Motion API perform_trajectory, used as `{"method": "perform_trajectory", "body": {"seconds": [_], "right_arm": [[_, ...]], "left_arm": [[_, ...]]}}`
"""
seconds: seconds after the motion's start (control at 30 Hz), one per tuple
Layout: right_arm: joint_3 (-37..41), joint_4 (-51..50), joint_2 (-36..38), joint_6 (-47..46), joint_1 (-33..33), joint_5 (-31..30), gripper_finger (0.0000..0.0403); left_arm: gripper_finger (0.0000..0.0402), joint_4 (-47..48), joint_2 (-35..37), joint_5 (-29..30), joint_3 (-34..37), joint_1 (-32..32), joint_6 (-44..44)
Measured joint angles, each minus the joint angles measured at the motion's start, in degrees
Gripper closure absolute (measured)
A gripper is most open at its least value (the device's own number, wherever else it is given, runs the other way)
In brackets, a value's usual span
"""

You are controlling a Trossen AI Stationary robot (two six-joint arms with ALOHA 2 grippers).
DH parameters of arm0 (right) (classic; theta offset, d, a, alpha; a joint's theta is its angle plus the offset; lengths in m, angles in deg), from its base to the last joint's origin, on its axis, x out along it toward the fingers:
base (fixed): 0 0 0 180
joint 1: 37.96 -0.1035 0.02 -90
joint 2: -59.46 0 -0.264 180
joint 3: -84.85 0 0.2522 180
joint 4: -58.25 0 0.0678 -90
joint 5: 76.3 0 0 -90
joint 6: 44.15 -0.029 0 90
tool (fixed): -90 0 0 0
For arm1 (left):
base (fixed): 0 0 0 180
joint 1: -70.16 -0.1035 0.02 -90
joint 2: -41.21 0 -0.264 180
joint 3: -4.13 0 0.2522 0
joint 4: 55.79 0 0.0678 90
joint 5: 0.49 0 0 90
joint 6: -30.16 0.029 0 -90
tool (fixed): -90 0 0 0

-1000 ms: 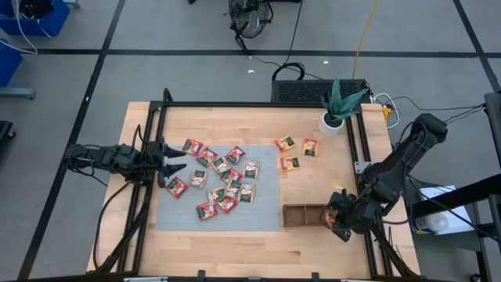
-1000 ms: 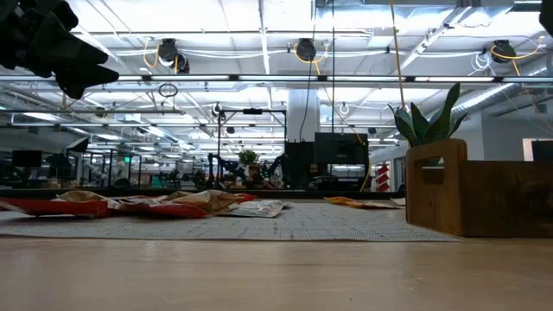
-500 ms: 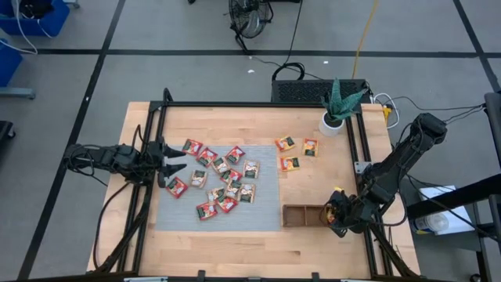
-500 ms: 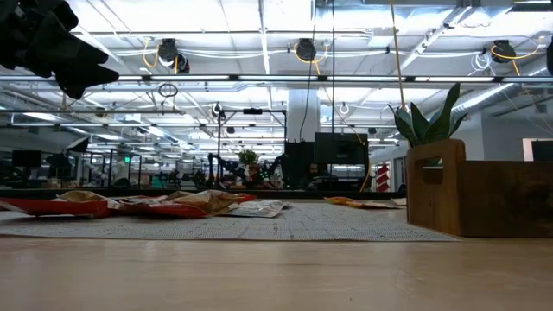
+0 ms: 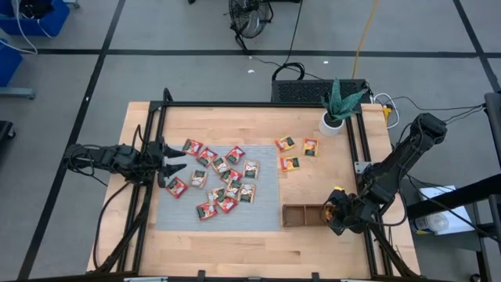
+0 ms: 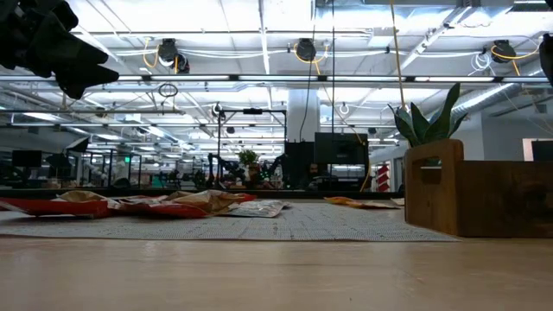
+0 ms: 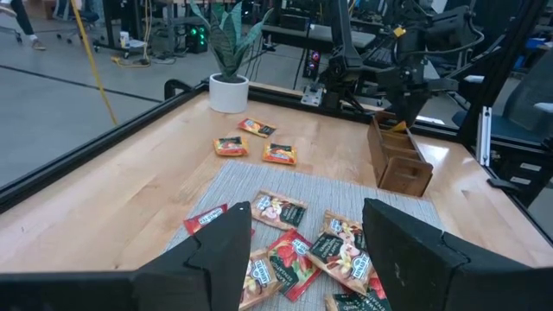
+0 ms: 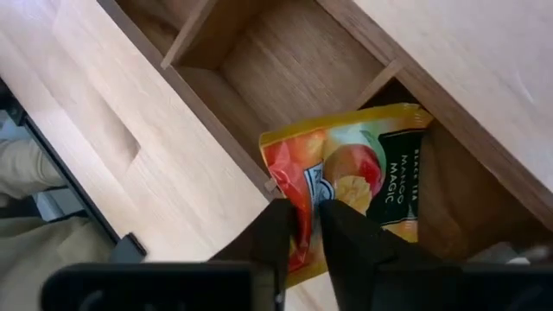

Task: Pick & Place Tea
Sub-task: Put the yellow tea bag into the right section of the wooden organizer

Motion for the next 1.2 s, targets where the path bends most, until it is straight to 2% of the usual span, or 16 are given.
{"method": "perform_trajectory", "body": {"seconds": [0.3, 0.57, 0.73, 0.83, 0.9, 1.0, 1.1, 1.2], "right_arm": [[0.0, 0.29, 0.17, 0.38, -0.15, -4.51, 0.0255], [0.0, 0.32, 0.83, 0.67, -0.46, -6.42, 0.0246], [0.01, 3.1, 2.87, 7.46, -0.48, -15.06, 0.0245], [0.02, 7.94, 3.63, 18.18, -0.48, -24.29, 0.0245], [0.02, 13.34, 3.67, 29.25, -0.48, -32.58, 0.0245], [2.02, 31.39, 2.54, 51.8, -0.46, -45.15, 0.0245], [7.11, 55.16, 0.05, 76.85, 0.19, -47.12, 0.0245], [11.98, 75.77, -1.53, 99.38, 1.69, -42.92, 0.0245]], "left_arm": [[0.0178, 0.0, 0.01, -0.01, 0.0, 0.01, 0.02], [0.0179, -0.02, 0.0, -0.01, 0.0, 0.0, 0.01], [0.0178, 0.0, 0.0, -0.02, 0.0, 0.02, 0.02], [0.0178, 0.0, 0.01, -0.02, 0.0, 0.01, 0.02], [0.0178, 0.0, 0.01, -0.02, 0.0, 0.02, 0.02], [0.0178, -0.01, 0.0, -0.02, 0.0, 0.01, 0.01], [0.0178, -0.01, 0.0, 0.0, 0.0, 0.0, 0.02], [0.0178, 0.0, 0.0, -0.01, 0.0, 0.0, 0.01]]}}
